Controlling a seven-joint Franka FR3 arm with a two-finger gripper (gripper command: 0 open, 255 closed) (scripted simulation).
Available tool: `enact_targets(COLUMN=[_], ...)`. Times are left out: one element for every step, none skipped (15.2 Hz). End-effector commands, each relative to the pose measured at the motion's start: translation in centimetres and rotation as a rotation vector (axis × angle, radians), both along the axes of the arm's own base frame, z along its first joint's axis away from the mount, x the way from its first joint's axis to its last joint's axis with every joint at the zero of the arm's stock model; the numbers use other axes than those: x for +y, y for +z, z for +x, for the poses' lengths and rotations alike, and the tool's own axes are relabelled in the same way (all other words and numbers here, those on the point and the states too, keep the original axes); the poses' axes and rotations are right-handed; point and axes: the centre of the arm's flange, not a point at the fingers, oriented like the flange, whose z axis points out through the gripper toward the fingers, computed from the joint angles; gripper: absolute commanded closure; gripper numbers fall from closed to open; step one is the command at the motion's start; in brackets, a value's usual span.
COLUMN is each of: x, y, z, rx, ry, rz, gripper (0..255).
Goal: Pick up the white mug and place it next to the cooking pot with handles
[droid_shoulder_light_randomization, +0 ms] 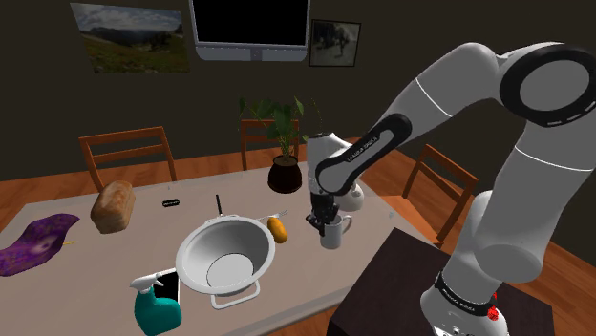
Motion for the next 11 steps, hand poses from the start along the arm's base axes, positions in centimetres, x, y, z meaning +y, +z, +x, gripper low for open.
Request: enact_targets(x=[0.0, 0.0, 0.0, 0.0, 0.0, 0.0, 0.0, 0.0, 0.0, 0.0, 0.0], y=[-1.0, -1.6, -2.1, -2.6, -3.2, -3.7, -4.2, -4.7, -5.3, -5.8, -6.3], z=[-0.1, -0.1, -0.1, -0.1, -0.1, -0.1, -0.1, -0.1, -0.1, -0.1, -0.1], rx=[-0.001, -0.001, -0.001, -0.001, -0.001, -0.001, -0.001, -0.001, -0.001, -0.001, -0.001], ry=[0.000, 0.000, 0.000, 0.000, 0.000, 0.000, 0.000, 0.000, 0.000, 0.000, 0.000], rz=[0.000, 0.000, 0.000, 0.000, 0.000, 0.000, 0.000, 0.000, 0.000, 0.000, 0.000], gripper=[255, 255, 255, 255, 255, 255, 255, 255, 255, 255, 255])
